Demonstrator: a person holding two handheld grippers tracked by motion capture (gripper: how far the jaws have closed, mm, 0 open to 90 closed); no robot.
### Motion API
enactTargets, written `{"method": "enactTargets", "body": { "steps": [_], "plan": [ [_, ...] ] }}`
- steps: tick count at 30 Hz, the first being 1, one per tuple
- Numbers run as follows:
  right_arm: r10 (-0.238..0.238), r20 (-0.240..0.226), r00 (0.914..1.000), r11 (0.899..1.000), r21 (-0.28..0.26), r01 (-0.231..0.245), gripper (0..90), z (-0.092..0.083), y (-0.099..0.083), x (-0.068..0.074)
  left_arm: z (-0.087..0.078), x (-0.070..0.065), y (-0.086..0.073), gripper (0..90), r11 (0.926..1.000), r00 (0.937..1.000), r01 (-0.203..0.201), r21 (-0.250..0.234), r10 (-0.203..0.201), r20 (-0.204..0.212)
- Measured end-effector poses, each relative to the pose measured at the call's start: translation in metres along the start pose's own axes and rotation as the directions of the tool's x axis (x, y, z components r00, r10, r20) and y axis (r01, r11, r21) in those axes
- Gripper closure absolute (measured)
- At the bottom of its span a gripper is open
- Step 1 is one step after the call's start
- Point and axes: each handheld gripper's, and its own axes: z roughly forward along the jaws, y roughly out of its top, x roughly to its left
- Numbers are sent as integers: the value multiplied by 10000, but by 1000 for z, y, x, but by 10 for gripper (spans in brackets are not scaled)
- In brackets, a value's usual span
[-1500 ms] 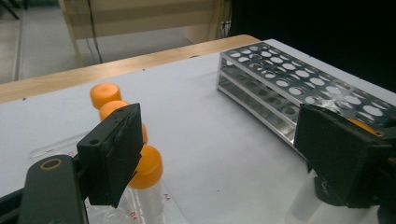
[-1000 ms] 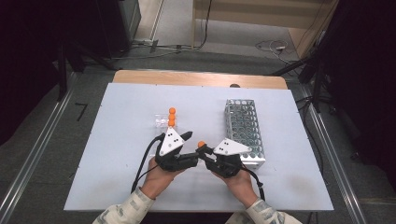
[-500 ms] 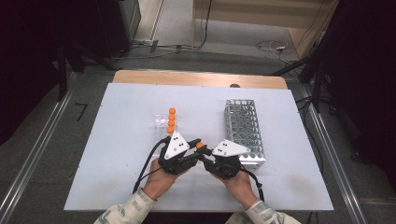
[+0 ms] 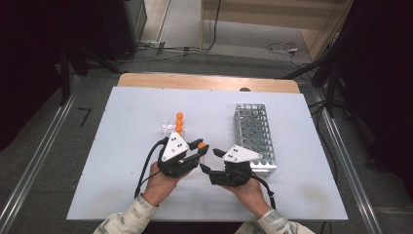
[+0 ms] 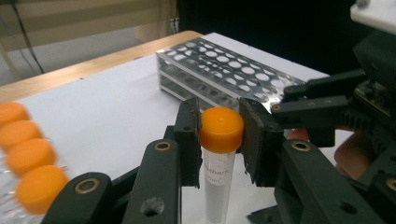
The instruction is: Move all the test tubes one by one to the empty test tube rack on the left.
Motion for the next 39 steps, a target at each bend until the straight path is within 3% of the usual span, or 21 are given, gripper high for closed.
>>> {"method": "enactTargets", "body": {
  "steps": [8,15,23,30,39],
  "plan": [
    [145,129,9998,9999,-47,-144,241,-2,0,-1,-18,17,11,708,9983,9976,411,-415,-433,-538],
    [202,193,9996,9998,-53,-201,241,-3,-1,-2,-30,28,16,709,9967,9933,510,-630,-572,-1002],
    [246,276,9993,9997,-50,-245,241,-4,-2,-4,-37,34,16,708,9970,9890,490,-607,-569,-1362],
    [277,329,9991,9996,-87,-274,242,-7,-2,-5,-41,39,14,708,9977,9817,464,-490,-546,-1826],
    [254,329,9991,9996,-84,-251,243,-7,-2,-5,-33,42,7,707,9986,9773,492,-213,-525,-2052]
  ]
}}
